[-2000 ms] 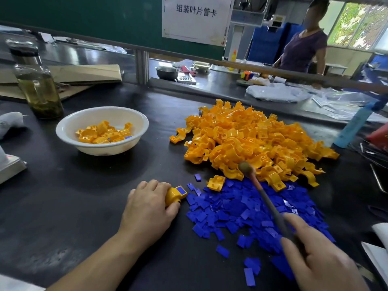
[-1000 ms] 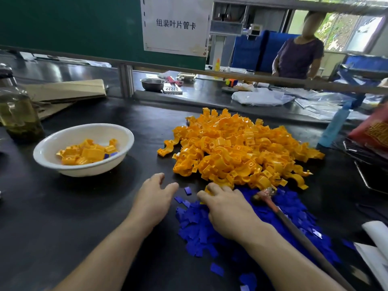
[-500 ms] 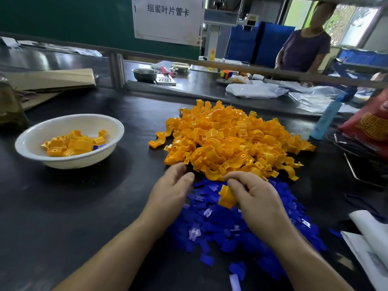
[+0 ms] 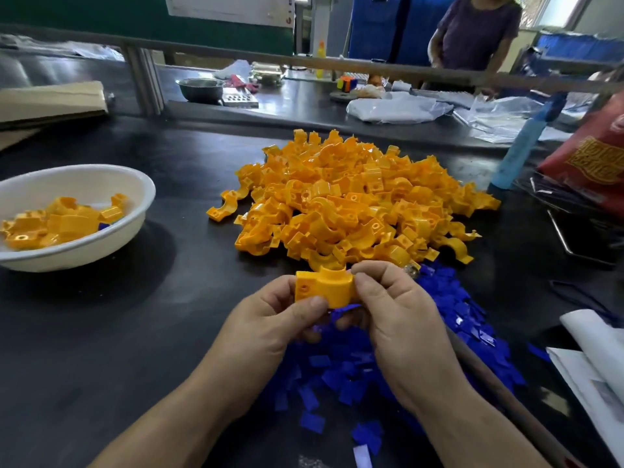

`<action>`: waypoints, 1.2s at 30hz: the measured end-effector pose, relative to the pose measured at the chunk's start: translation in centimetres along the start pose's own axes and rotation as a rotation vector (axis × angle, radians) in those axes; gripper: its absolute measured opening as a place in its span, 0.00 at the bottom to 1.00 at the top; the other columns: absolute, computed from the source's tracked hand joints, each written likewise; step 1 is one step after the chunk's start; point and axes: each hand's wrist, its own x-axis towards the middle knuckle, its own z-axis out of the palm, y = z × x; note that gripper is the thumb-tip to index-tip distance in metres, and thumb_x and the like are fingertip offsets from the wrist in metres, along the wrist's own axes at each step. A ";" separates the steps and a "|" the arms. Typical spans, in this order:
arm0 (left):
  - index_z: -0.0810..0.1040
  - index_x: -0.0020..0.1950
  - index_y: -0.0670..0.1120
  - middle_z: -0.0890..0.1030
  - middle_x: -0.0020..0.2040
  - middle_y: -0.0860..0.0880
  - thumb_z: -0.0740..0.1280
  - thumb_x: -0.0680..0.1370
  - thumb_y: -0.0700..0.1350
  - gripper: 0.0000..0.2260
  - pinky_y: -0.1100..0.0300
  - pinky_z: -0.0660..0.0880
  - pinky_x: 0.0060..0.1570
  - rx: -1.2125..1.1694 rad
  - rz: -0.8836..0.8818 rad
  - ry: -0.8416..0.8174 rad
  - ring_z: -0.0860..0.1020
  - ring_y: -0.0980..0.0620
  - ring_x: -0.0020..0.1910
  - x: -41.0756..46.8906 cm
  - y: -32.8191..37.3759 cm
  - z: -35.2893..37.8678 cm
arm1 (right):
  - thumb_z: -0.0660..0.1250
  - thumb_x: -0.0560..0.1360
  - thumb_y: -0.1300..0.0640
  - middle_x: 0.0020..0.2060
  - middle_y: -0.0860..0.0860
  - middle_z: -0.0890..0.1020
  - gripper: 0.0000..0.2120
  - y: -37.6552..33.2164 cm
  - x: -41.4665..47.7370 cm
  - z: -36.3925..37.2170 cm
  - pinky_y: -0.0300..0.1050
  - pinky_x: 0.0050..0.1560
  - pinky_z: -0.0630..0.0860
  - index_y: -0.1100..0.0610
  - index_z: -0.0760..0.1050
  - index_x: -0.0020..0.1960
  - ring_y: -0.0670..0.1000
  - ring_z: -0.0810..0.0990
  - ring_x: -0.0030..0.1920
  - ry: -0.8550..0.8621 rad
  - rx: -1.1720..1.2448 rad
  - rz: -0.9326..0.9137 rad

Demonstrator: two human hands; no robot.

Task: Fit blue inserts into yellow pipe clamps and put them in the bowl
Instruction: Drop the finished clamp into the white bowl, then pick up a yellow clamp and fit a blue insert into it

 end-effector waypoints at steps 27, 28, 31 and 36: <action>0.79 0.60 0.46 0.86 0.48 0.45 0.71 0.66 0.41 0.22 0.61 0.80 0.33 -0.229 -0.146 0.202 0.85 0.50 0.39 1.1 1.0 -2.2 | 0.58 0.78 0.41 0.43 0.44 0.79 0.11 1.5 0.0 -1.4 0.43 0.45 0.75 0.45 0.74 0.51 0.45 0.78 0.43 -0.060 -1.318 -0.287; 0.79 0.60 0.47 0.86 0.47 0.44 0.71 0.66 0.41 0.22 0.61 0.80 0.33 -0.226 -0.152 0.201 0.85 0.50 0.39 1.0 1.0 -2.2 | 0.59 0.77 0.41 0.42 0.44 0.79 0.11 1.5 0.0 -1.4 0.44 0.44 0.76 0.46 0.75 0.50 0.45 0.78 0.43 -0.055 -1.291 -0.286; 0.81 0.59 0.47 0.86 0.46 0.45 0.72 0.66 0.42 0.21 0.63 0.79 0.32 -0.209 -0.160 0.198 0.84 0.51 0.38 1.0 0.9 -2.1 | 0.64 0.76 0.43 0.38 0.44 0.79 0.09 1.2 0.1 -1.3 0.45 0.43 0.77 0.47 0.75 0.48 0.44 0.78 0.40 -0.028 -1.197 -0.279; 0.81 0.58 0.47 0.86 0.47 0.44 0.72 0.67 0.43 0.20 0.64 0.78 0.32 -0.187 -0.162 0.177 0.84 0.51 0.38 0.9 0.8 -1.8 | 0.66 0.75 0.46 0.35 0.41 0.78 0.06 1.0 0.2 -1.5 0.37 0.40 0.75 0.46 0.78 0.48 0.40 0.78 0.39 0.019 -1.069 -0.280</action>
